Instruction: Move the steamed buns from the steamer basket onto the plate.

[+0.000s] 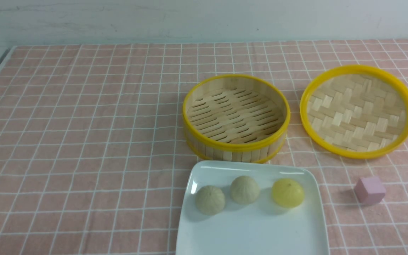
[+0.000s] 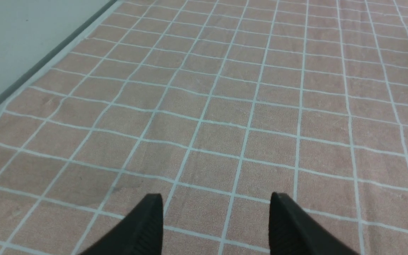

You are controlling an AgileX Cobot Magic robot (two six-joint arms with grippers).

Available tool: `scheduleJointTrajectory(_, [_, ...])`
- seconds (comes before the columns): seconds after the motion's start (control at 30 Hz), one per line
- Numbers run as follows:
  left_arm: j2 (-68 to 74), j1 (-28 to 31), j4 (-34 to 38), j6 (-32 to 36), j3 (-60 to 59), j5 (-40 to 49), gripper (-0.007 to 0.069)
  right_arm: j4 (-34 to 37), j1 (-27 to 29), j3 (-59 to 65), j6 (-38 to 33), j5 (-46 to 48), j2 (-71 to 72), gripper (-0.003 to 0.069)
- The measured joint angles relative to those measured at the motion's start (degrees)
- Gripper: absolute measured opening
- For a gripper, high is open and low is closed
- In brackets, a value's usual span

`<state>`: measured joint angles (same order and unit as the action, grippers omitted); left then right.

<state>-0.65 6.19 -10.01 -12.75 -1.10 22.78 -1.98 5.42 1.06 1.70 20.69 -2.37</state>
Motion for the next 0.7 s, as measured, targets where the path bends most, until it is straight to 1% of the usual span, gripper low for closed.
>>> scheduleJointTrajectory(0.27, [0.00, -3.45, 0.00, 0.00, 0.00, 0.00, 0.0421, 0.00, 0.00, 0.00, 0.00, 0.00, 0.00, 0.0239])
scheduleJointTrajectory(0.7, [-0.02, -3.58, 0.00, 0.00, 0.00, 0.00, 0.0421, 0.00, 0.00, 0.00, 0.00, 0.00, 0.00, 0.0239])
